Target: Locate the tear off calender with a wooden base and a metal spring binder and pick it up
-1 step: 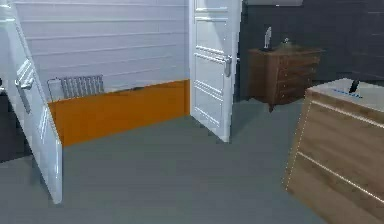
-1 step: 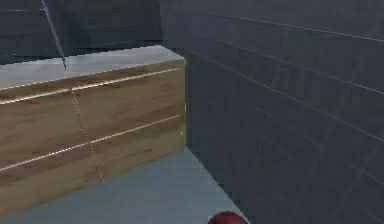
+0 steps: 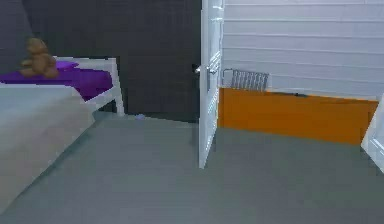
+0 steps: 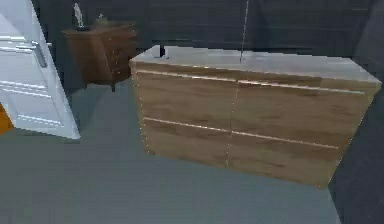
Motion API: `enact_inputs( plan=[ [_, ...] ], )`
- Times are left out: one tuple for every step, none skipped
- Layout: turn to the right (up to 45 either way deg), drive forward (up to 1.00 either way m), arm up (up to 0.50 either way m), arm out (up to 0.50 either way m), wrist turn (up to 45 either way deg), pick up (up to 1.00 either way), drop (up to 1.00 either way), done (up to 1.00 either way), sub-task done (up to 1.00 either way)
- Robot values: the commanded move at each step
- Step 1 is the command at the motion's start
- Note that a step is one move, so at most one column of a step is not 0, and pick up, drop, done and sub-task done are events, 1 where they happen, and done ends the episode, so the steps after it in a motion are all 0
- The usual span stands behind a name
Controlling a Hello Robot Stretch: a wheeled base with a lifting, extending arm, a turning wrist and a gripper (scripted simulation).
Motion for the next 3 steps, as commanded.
enact_inputs(
  plan=[
    [-45.0,0.0,0.0,0.0,0.0,0.0,0.0,0.0,0.0],
    [-36.0,0.0,0.0,0.0,0.0,0.0,0.0,0.0,0.0],
    [0.0,1.0,0.0,0.0,0.0,0.0,0.0,0.0,0.0]
  ],
)
